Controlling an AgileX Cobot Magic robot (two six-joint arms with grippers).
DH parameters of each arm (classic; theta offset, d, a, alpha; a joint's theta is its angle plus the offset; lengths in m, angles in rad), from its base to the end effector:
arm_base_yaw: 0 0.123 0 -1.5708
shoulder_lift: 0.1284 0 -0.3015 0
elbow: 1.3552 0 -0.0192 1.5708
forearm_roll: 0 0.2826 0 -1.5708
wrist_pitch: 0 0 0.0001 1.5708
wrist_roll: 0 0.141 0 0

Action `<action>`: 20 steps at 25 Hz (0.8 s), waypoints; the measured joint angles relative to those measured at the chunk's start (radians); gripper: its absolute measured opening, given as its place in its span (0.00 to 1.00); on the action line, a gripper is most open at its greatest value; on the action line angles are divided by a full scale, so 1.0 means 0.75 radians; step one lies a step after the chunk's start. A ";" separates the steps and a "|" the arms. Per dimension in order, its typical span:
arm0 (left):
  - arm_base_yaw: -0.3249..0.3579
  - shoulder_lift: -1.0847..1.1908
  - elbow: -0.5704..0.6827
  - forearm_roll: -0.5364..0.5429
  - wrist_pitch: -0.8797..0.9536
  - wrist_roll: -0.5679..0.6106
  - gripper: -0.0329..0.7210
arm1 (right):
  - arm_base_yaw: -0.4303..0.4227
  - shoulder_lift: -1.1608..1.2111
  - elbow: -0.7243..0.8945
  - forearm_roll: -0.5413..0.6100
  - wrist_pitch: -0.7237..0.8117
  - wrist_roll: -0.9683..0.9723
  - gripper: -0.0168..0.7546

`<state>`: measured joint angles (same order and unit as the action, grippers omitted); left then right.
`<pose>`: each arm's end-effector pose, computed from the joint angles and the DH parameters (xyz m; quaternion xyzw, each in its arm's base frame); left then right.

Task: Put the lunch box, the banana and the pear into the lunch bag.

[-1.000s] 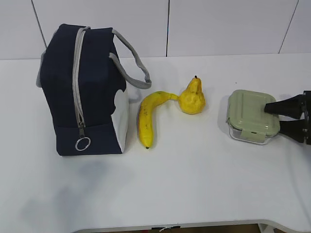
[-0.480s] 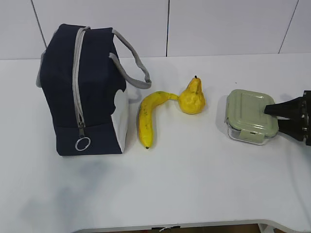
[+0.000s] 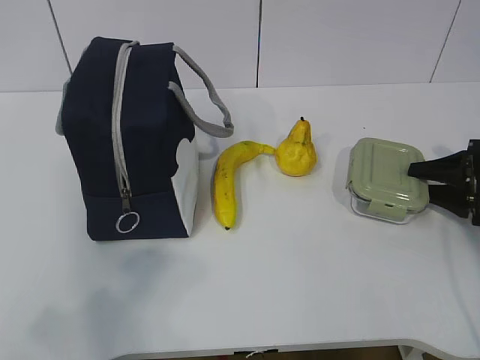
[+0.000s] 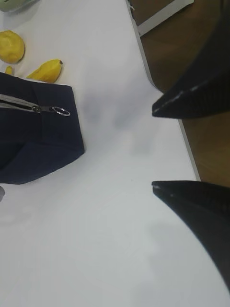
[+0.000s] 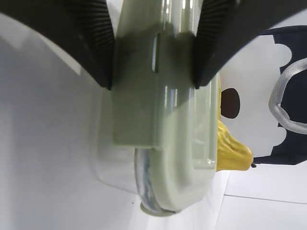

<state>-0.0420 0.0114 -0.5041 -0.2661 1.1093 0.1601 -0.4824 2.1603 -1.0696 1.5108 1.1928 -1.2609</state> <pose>0.0451 -0.0351 0.2683 0.0945 0.8546 -0.1031 0.5000 0.4041 -0.0639 0.0740 0.1412 0.8066 0.5115 0.2603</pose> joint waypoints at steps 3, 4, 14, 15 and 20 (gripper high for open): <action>0.000 0.000 0.000 0.000 0.000 0.000 0.45 | 0.000 0.000 0.000 -0.002 0.000 0.005 0.52; 0.000 0.000 0.000 0.000 0.000 0.000 0.45 | 0.000 0.000 0.000 -0.002 0.000 0.006 0.52; 0.000 0.000 0.000 0.000 0.000 0.000 0.45 | 0.000 0.000 0.000 -0.002 0.001 0.056 0.52; 0.000 0.000 0.000 0.000 0.000 0.000 0.45 | 0.000 0.000 0.000 -0.002 0.001 0.063 0.52; 0.000 0.000 0.000 0.000 0.000 0.000 0.45 | 0.000 0.000 0.000 0.003 0.003 0.074 0.52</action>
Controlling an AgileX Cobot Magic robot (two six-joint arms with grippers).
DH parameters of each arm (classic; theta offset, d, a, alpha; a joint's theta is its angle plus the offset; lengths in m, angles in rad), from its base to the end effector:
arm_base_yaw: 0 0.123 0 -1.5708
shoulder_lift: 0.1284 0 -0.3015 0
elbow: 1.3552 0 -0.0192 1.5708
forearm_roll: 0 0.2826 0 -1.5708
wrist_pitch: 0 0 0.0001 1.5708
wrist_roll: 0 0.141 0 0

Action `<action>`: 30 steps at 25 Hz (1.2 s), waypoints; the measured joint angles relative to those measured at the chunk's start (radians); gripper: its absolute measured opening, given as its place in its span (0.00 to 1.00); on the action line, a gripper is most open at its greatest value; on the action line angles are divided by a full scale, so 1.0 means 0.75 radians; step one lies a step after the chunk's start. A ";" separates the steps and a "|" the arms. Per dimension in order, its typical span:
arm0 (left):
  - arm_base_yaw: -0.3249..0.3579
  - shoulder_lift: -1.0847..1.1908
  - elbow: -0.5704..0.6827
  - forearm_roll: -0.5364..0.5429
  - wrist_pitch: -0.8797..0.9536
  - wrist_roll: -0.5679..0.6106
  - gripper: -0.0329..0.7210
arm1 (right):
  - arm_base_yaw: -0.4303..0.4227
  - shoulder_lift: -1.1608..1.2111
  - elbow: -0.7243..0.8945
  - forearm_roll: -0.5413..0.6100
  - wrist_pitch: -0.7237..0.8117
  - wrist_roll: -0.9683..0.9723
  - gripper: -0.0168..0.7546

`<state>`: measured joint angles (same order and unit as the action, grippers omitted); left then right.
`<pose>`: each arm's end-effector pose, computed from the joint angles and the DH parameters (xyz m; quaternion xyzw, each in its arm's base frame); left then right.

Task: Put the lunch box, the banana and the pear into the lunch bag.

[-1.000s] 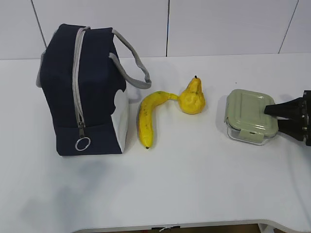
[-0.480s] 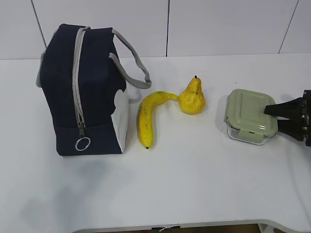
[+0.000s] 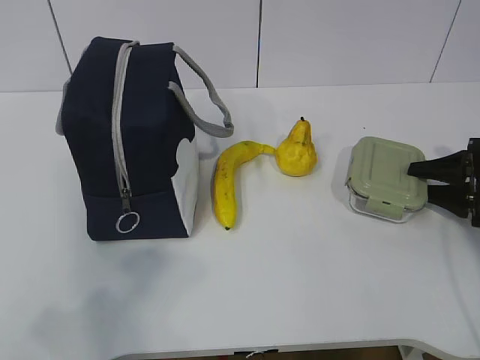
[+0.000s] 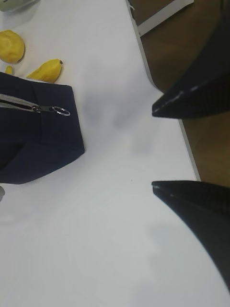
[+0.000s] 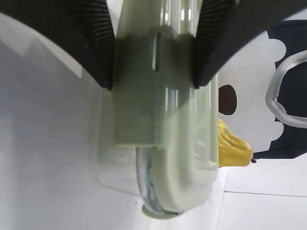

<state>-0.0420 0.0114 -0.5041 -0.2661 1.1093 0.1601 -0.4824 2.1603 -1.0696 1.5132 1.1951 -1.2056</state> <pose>0.0451 -0.0351 0.2683 0.0945 0.8546 -0.1031 0.5000 0.4043 -0.0638 0.0745 0.1638 0.8014 0.5197 0.2466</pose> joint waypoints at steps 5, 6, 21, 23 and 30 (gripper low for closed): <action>0.000 0.000 0.000 0.000 0.000 0.000 0.45 | 0.000 0.000 0.000 0.005 0.000 0.003 0.52; 0.000 0.000 0.000 0.000 0.000 0.000 0.45 | 0.000 0.000 0.000 0.005 0.000 0.003 0.52; 0.000 0.006 0.000 0.000 0.000 0.000 0.45 | 0.000 -0.131 0.013 -0.092 -0.095 0.167 0.52; 0.000 0.011 0.000 0.000 0.000 0.000 0.45 | 0.000 -0.140 0.013 -0.092 -0.095 0.178 0.52; 0.000 0.075 -0.048 0.003 -0.011 0.007 0.45 | 0.000 -0.165 0.013 -0.102 -0.100 0.206 0.52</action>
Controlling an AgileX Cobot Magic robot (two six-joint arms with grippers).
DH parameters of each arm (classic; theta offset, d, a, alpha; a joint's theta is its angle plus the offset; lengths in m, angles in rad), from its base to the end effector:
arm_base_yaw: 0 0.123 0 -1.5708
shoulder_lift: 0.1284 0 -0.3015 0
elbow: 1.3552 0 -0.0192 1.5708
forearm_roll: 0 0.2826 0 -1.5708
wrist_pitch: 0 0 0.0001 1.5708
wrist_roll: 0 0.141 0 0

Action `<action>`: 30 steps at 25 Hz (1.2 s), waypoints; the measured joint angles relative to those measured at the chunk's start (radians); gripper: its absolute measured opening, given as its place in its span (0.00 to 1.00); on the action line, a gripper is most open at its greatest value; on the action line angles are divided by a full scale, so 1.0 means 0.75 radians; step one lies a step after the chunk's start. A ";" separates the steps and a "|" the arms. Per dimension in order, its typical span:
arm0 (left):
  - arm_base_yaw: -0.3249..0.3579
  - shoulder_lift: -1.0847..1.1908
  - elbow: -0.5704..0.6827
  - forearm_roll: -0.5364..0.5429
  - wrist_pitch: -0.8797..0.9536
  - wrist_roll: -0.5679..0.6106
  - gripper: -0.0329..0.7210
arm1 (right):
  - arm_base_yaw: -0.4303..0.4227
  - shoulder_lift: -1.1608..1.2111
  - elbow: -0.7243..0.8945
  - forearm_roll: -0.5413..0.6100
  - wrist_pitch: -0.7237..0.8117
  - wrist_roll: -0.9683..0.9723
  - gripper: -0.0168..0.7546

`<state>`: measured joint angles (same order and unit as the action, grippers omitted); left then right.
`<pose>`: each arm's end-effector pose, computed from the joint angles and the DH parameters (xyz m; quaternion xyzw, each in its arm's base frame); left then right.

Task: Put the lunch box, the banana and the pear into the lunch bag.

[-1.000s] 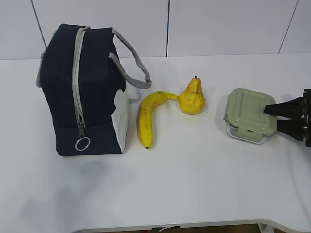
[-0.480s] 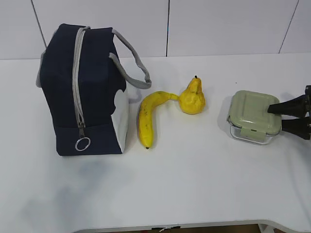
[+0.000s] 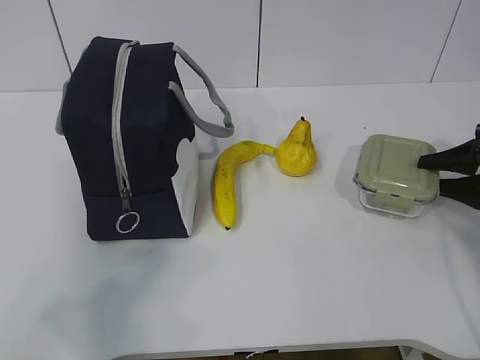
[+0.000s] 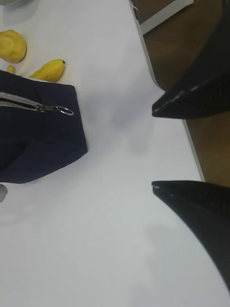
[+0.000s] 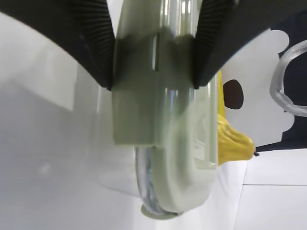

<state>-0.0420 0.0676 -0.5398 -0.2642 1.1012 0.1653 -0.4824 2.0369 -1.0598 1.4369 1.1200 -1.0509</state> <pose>0.0506 -0.0350 0.2789 0.0952 0.8577 -0.1013 0.4950 0.4013 -0.0681 0.1069 0.1865 0.8200 0.4852 0.2397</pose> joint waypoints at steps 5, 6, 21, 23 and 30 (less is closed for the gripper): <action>0.000 0.099 -0.085 0.002 0.013 0.006 0.45 | 0.000 -0.058 0.000 -0.002 0.000 0.035 0.52; 0.000 0.135 -0.106 0.002 0.016 0.006 0.45 | 0.000 -0.063 0.000 -0.002 0.000 0.041 0.52; 0.000 0.811 -0.392 -0.178 -0.252 0.009 0.45 | 0.117 -0.141 -0.072 -0.024 0.006 0.142 0.52; 0.000 0.904 -0.403 -0.232 -0.290 0.018 0.46 | 0.122 -0.155 -0.114 -0.030 0.006 0.182 0.52; 0.000 1.268 -0.476 -0.502 -0.339 0.081 0.69 | 0.130 -0.177 -0.286 -0.085 0.020 0.335 0.52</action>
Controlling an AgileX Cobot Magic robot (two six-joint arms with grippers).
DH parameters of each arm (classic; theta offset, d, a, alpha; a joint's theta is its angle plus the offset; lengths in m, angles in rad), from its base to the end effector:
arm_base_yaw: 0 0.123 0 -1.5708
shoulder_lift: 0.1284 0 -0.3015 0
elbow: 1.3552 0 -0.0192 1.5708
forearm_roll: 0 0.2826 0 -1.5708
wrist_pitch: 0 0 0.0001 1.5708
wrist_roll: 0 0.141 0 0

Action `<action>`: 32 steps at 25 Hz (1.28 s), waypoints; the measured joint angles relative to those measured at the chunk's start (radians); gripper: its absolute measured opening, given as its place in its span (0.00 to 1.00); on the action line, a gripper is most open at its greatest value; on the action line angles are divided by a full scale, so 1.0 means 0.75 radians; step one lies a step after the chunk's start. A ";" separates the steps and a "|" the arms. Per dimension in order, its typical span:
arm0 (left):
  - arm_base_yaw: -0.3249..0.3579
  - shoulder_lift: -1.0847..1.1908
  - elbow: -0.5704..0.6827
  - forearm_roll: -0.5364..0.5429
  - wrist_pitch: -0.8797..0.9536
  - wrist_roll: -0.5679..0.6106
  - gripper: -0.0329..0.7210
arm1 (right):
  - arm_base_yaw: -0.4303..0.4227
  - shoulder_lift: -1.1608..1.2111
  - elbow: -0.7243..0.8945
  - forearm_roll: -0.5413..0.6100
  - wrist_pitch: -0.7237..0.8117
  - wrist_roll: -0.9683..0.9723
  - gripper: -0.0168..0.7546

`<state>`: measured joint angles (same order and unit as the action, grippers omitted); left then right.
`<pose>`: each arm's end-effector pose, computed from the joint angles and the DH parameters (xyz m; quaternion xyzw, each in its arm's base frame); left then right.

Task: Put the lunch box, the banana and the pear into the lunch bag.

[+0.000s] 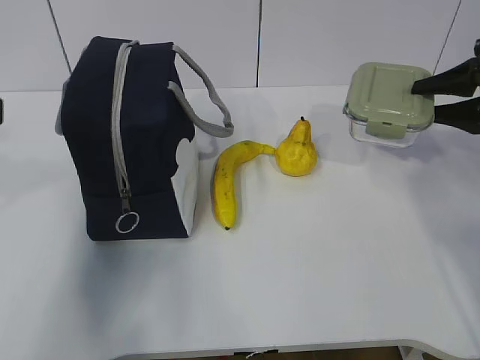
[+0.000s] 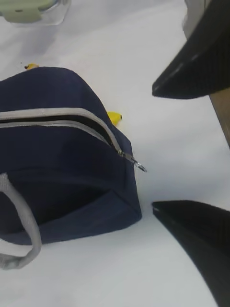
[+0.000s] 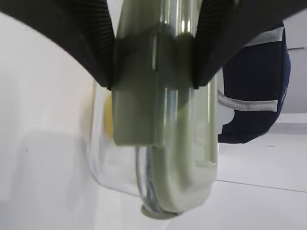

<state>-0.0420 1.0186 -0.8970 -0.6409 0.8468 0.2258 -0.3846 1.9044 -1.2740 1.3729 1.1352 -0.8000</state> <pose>0.2466 -0.0736 0.3194 0.0037 0.9008 -0.2619 0.3463 0.4402 -0.0429 0.2110 0.1323 0.8172 0.4873 0.2778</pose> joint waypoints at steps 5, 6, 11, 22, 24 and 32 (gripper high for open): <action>0.000 0.242 -0.114 -0.061 -0.021 0.023 0.71 | 0.034 0.000 -0.077 -0.025 0.016 0.081 0.52; 0.000 0.283 -0.135 -0.064 -0.024 0.030 0.71 | 0.042 0.000 -0.088 -0.025 0.019 0.094 0.52; 0.000 0.427 -0.211 -0.102 -0.058 0.046 0.71 | 0.078 0.000 -0.131 -0.018 0.034 0.144 0.52; 0.000 0.601 -0.232 -0.341 -0.111 0.179 0.71 | 0.225 0.000 -0.289 0.018 0.039 0.220 0.52; -0.002 0.621 -0.232 -0.357 -0.132 0.197 0.71 | 0.248 0.000 -0.320 0.023 0.044 0.245 0.52; -0.007 0.702 -0.232 -0.374 -0.160 0.229 0.71 | 0.345 0.000 -0.426 0.022 0.055 0.334 0.52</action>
<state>-0.0474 1.5448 -1.0713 -0.9211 0.7265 0.3976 -0.1261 1.9044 -1.5938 1.3898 1.1761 -0.5497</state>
